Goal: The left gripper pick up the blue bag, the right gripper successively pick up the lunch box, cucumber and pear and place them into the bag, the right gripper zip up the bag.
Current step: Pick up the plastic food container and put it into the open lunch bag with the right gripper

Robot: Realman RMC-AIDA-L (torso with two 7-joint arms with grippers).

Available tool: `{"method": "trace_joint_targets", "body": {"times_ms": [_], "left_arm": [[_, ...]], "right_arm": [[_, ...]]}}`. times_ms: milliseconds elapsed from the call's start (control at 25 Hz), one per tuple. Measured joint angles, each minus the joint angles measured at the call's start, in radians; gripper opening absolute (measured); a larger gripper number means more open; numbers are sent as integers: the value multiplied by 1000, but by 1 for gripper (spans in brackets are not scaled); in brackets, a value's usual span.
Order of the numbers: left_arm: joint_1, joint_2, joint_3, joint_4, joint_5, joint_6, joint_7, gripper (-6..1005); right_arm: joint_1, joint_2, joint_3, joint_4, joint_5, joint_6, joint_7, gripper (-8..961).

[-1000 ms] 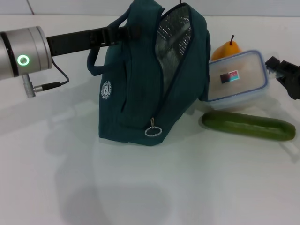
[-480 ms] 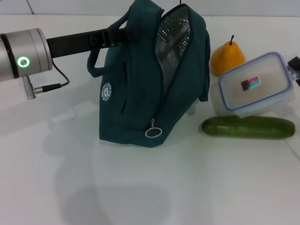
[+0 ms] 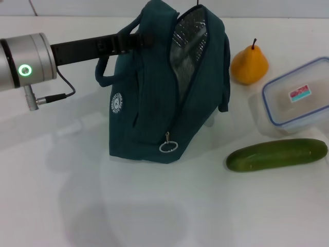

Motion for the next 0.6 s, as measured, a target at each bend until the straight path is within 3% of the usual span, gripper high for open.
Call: {"method": "trace_joint_targets", "body": {"times_ms": [600], "left_arm": [[-8, 1, -1, -25, 0, 2, 10, 44]], "right_arm": [[-14, 0, 13, 22, 81, -61, 12, 103]]}}
